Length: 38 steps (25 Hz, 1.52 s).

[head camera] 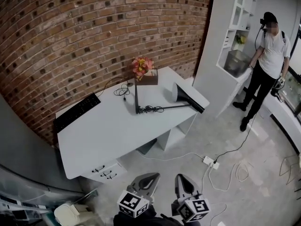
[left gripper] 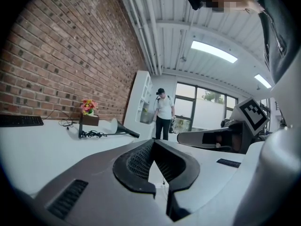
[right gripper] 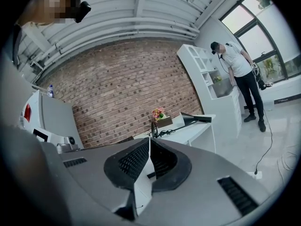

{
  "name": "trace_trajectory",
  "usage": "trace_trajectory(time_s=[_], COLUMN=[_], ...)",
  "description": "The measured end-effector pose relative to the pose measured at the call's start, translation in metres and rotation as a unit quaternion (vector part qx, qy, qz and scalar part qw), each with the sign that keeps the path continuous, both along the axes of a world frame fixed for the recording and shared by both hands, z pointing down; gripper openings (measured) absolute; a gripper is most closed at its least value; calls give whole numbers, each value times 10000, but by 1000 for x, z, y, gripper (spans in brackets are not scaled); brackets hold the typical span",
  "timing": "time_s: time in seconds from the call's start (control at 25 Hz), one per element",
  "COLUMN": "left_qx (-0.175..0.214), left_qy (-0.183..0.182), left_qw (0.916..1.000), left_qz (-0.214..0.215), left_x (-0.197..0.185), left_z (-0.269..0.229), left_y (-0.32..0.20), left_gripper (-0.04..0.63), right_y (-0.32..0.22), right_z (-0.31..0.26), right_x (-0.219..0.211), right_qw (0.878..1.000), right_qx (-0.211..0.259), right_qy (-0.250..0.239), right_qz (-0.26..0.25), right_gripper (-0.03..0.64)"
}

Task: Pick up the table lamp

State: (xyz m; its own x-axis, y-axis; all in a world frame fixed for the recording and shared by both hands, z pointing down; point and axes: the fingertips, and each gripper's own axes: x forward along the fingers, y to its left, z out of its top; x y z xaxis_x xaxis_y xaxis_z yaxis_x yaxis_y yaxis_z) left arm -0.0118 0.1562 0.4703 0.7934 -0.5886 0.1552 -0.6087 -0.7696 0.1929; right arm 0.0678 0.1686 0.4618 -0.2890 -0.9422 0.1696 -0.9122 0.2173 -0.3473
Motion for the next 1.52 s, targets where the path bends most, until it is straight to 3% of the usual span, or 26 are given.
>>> trace_trajectory(time_s=[0.72,1.52], left_qx=[-1,-260], left_qy=[-56,-125], left_qw=[10000,9992], left_qz=[-79,-269], left_x=[-35,-44], left_z=[4,23], left_y=[-66,-54], left_gripper=[5,5], right_y=[-57,-55], right_z=[3,17], right_x=[-23,-33], right_qw=[9999,9995], right_qx=[-89,-267], right_qy=[97,-106], right_qz=[35,-140], right_gripper=[14,14])
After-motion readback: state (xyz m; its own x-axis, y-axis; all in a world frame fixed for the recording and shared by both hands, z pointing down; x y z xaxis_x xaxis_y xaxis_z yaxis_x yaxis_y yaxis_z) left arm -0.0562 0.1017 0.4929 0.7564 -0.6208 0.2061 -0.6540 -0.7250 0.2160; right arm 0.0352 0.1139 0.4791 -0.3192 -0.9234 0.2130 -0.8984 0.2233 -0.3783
